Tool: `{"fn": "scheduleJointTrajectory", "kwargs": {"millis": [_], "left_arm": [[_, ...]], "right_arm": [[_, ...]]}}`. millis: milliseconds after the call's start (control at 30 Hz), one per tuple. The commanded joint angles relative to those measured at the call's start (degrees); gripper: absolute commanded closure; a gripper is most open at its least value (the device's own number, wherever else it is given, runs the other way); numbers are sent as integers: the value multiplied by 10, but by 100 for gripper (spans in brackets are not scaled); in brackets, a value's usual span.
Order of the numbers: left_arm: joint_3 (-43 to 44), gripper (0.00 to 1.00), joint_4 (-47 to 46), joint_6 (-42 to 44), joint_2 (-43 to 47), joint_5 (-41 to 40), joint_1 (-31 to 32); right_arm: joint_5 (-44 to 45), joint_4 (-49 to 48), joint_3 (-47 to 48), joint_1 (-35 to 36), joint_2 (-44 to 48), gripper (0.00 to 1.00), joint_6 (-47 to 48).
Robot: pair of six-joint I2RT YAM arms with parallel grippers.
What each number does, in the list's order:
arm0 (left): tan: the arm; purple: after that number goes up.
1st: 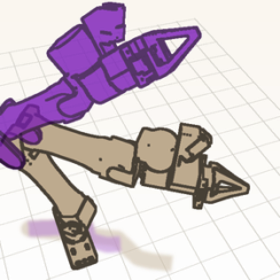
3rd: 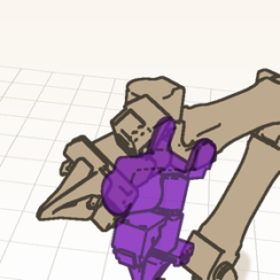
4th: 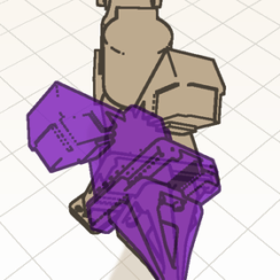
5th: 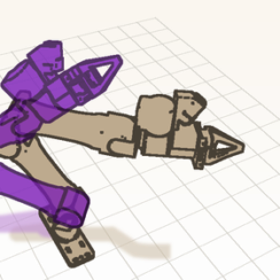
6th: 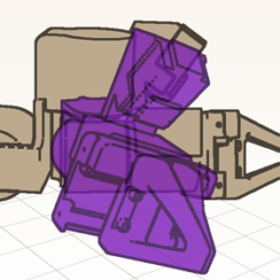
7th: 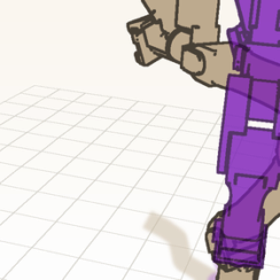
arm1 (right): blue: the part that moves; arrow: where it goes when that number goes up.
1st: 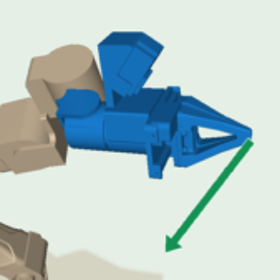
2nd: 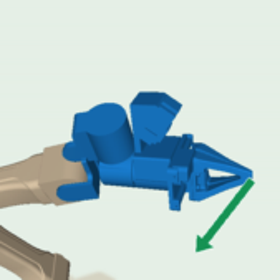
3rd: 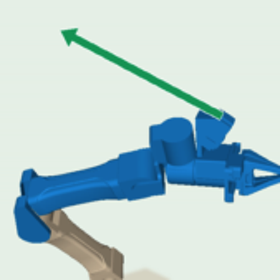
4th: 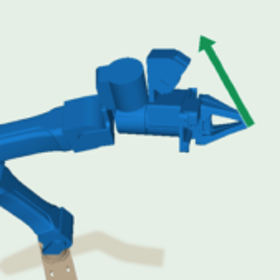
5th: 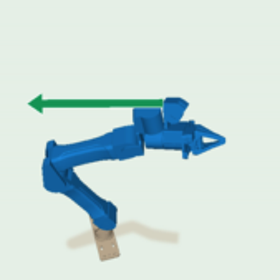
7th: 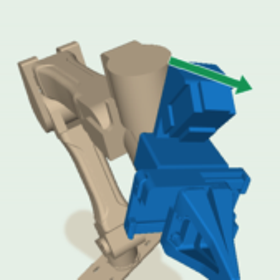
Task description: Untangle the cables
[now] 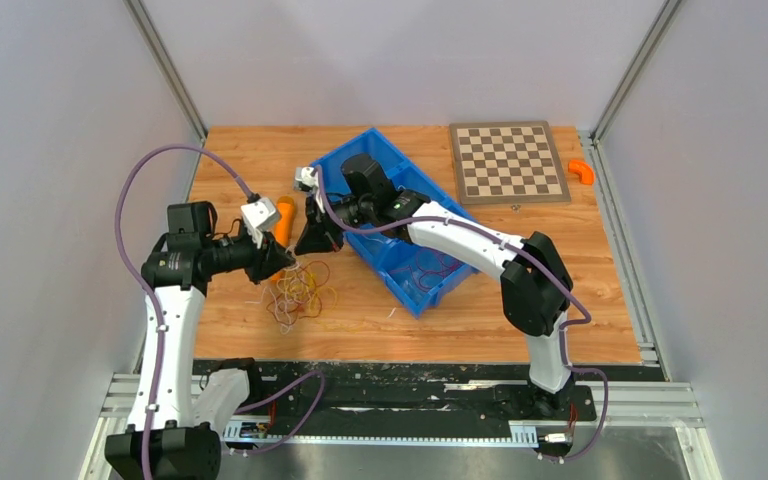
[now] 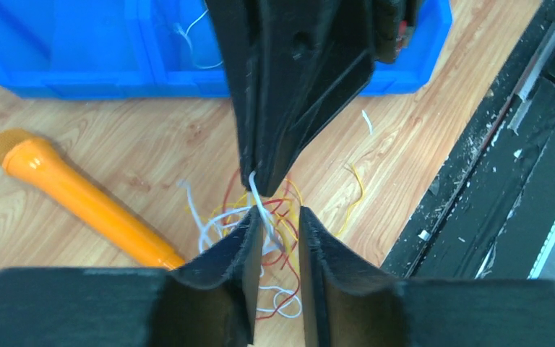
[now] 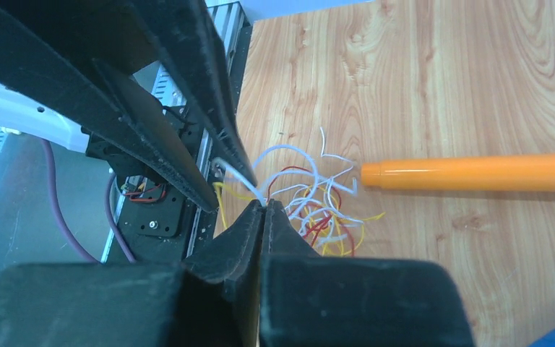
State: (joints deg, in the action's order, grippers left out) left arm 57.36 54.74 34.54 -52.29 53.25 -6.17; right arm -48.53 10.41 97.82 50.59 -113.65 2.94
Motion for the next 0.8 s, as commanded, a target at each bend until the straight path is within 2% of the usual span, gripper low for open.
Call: {"fn": "scheduleJointTrajectory", "kwargs": {"millis": [0, 33, 100, 200, 300, 333, 367, 467, 567, 633, 767], "left_arm": [[-10, 60, -21, -2, 7, -18, -49], [-11, 49, -21, 5, 7, -16, -61], [-8, 35, -13, 34, 4, -5, -94], [-1, 26, -14, 58, 0, 11, -130], [-1, 17, -22, 56, 3, 49, -138], [-5, 4, -43, 46, 6, 76, -138], [-19, 2, -61, 8, 13, 88, -138], [-65, 0, -202, -101, 31, 111, -134], [-119, 0, -279, -168, 34, 87, -126], [-153, 3, -328, -193, 30, 63, -124], [-203, 17, -415, -219, 4, 33, -124]], "right_arm": [[-6, -43, 26, 1, 31, 100, 12], [-7, -43, 27, 0, 33, 100, 10], [-9, -43, 33, -1, 33, 100, 3], [-2, -45, 49, -2, 28, 100, -10], [3, -53, 81, -6, 18, 100, -47], [3, -57, 95, -8, 14, 100, -64], [4, -62, 111, -10, 7, 100, -84], [4, -74, 162, -14, -9, 100, -137], [9, -85, 218, -22, -22, 100, -182], [10, -98, 252, -30, -29, 100, -223], [17, -128, 305, -41, -37, 100, -274]]}}
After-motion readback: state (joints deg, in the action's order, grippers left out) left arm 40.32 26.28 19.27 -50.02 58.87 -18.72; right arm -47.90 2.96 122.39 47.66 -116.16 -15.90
